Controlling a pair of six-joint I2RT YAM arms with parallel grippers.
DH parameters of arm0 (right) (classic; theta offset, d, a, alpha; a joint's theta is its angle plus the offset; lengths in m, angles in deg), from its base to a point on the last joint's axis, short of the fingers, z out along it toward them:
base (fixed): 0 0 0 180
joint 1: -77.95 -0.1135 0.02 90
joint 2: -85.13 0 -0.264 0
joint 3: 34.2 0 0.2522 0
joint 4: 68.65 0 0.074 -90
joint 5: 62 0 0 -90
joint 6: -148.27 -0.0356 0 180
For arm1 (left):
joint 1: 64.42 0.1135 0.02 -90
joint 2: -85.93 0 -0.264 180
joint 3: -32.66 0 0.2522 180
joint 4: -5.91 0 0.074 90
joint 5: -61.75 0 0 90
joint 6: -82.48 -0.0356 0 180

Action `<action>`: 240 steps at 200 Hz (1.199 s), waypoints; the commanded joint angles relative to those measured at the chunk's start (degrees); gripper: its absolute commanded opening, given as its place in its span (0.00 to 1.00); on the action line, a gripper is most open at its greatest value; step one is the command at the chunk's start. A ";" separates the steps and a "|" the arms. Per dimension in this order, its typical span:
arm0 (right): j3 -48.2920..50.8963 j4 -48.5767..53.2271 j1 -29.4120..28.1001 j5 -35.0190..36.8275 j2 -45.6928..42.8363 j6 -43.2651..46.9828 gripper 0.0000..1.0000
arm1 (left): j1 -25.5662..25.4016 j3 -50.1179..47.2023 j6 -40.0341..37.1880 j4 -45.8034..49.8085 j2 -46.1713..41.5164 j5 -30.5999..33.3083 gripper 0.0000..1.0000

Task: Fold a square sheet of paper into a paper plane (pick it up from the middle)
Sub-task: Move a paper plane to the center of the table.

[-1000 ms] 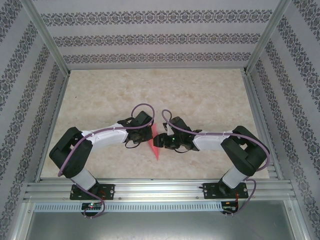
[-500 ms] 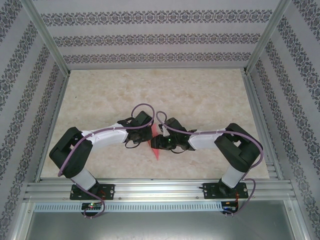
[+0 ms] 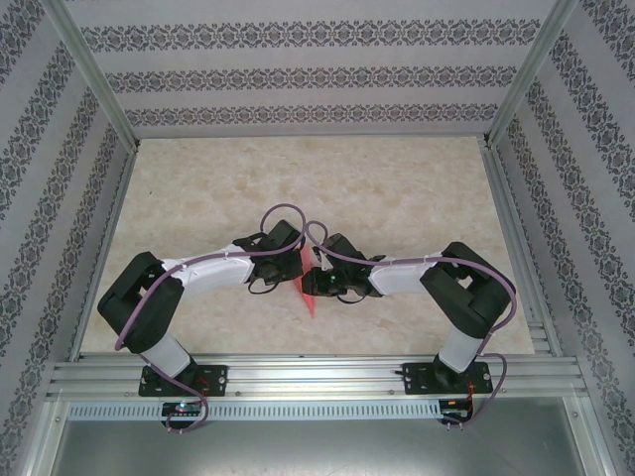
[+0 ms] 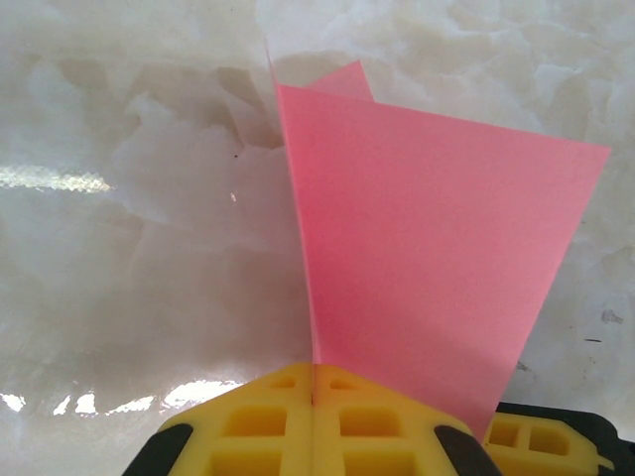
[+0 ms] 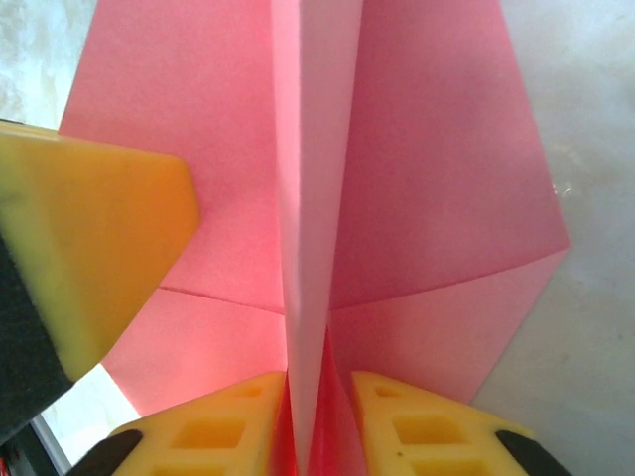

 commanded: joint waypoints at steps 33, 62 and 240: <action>-1.52 2.63 -0.78 2.72 -0.89 1.32 0.10 | 0.86 -1.18 0.07 -3.08 -3.11 -1.37 0.07; -2.88 10.76 -0.63 8.11 -6.08 3.12 0.06 | 0.86 -1.39 0.60 -4.54 -6.64 -2.69 0.23; -25.16 45.11 3.65 26.23 6.19 8.11 0.09 | 0.87 -7.06 3.66 2.35 -23.49 11.99 0.53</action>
